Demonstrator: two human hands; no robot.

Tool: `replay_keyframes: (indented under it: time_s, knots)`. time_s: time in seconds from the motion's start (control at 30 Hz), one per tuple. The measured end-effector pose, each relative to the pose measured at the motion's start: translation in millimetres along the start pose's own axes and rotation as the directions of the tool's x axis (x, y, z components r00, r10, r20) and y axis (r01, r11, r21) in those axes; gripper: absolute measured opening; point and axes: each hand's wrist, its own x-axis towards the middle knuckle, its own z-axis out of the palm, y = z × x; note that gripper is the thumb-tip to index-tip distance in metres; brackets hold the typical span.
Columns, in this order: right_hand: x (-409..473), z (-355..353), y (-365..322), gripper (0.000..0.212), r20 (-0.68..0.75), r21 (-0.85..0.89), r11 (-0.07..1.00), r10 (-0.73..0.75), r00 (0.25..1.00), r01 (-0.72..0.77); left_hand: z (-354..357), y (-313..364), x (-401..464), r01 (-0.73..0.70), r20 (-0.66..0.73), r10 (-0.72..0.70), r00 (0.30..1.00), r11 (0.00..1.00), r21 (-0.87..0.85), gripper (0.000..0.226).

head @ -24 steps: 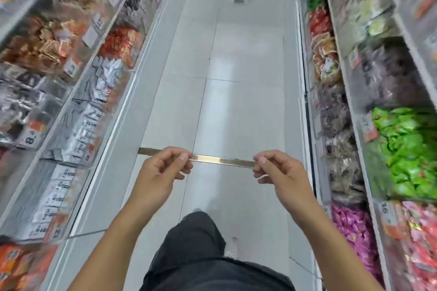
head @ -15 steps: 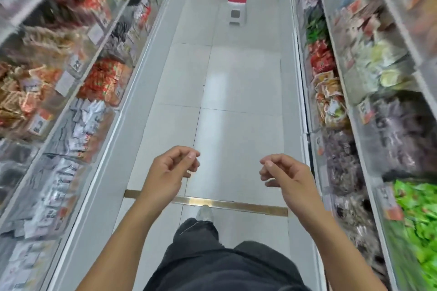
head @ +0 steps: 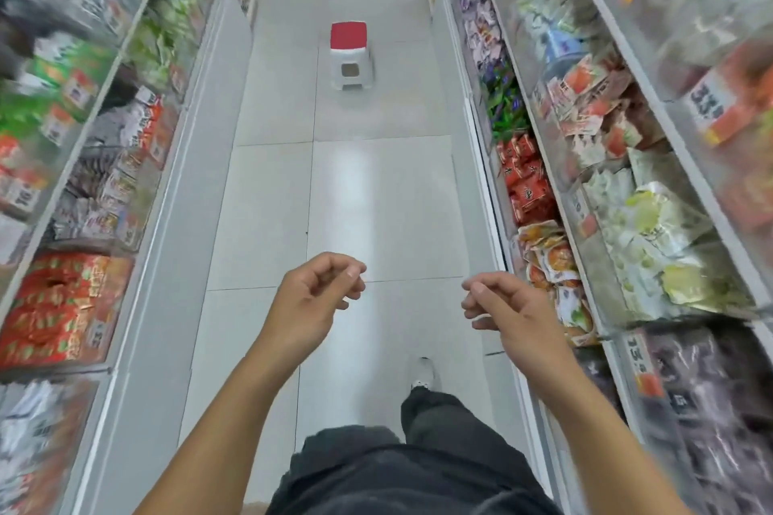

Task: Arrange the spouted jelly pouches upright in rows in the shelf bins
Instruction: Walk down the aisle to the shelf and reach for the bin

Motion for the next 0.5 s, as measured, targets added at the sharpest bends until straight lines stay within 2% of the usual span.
replay_keyframes:
  time_s: [0.17,0.33,0.5]
  knots:
    - [146,12,-79,0.013,0.16,-0.037,0.998,-0.05,0.986,0.057,-20,56,101,-0.018,-0.125,0.015,0.992,1.0,-0.021,0.016]
    - [284,48,-123,0.013,0.29,-0.078,0.994,-0.046,0.956,0.071,-46,79,218,0.004,-0.257,-0.024,0.966,0.997,-0.079,0.016]
    - [418,72,-160,0.014,0.278,-0.122,0.992,0.003,0.96,0.032,-67,105,364,0.048,-0.223,-0.076,0.972,0.991,-0.128,0.015]
